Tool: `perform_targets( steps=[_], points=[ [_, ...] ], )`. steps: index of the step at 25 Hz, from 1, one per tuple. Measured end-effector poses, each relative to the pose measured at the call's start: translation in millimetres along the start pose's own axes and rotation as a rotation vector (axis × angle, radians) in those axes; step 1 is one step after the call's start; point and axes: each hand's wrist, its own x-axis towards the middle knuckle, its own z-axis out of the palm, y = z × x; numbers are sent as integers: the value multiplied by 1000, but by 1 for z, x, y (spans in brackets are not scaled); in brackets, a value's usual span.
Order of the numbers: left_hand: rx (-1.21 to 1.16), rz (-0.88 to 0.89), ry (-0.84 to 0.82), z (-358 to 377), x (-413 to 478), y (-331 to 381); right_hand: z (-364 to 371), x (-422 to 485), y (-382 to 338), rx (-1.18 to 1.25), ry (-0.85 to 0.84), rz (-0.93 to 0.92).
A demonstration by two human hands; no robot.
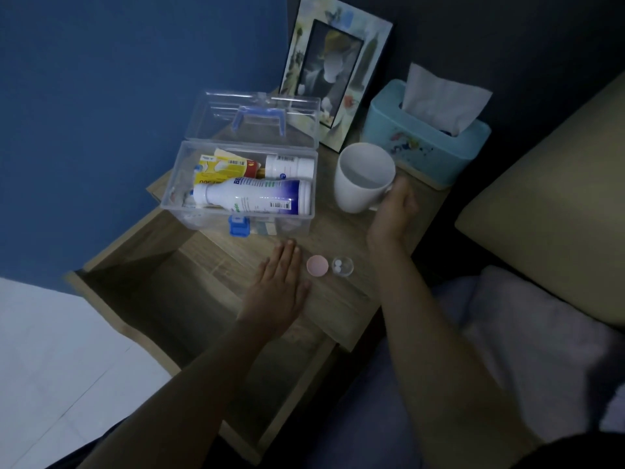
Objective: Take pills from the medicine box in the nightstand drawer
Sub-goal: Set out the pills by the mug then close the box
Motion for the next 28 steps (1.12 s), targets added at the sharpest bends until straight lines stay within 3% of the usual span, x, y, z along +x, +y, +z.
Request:
perform_targets(
  steps=[19,25,28],
  points=[
    [22,-11,4,4,1,-1,-37,-25,26,-42,-8,-26],
    [-87,-21,-96,-23,2,3,-43,-32,10,-256,-3,25],
    [-103,-3,27,-46,-8,1,-47,-31,1,-332,-38,89]
  ],
)
